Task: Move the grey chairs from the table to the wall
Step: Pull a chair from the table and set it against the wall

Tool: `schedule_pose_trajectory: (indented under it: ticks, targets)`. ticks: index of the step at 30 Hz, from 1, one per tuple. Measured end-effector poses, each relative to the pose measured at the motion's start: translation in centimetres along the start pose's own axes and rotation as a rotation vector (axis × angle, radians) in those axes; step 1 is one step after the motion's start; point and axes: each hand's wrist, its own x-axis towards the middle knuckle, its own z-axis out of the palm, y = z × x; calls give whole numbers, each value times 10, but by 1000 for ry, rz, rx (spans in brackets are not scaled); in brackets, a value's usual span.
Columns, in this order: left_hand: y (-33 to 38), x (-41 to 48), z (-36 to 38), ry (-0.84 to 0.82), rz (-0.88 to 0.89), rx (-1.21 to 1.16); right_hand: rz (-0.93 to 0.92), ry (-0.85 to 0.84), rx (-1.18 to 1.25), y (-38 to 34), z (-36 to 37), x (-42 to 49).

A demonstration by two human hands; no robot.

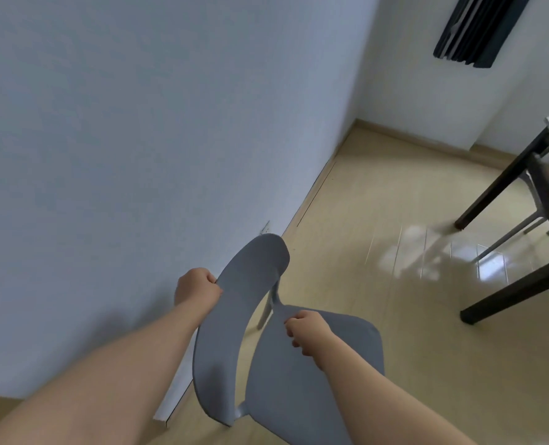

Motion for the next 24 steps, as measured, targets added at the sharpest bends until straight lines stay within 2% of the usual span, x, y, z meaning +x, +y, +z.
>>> schedule_pose_trajectory:
  ticks: [10, 19, 24]
  targets:
    - [-22, 45, -51, 149, 21, 158, 22, 16, 7, -16, 12, 10]
    - [4, 66, -42, 120, 159, 157, 11, 1, -32, -39, 22, 15]
    - [8, 69, -40, 51, 175, 354, 33, 40, -32, -43, 15, 19]
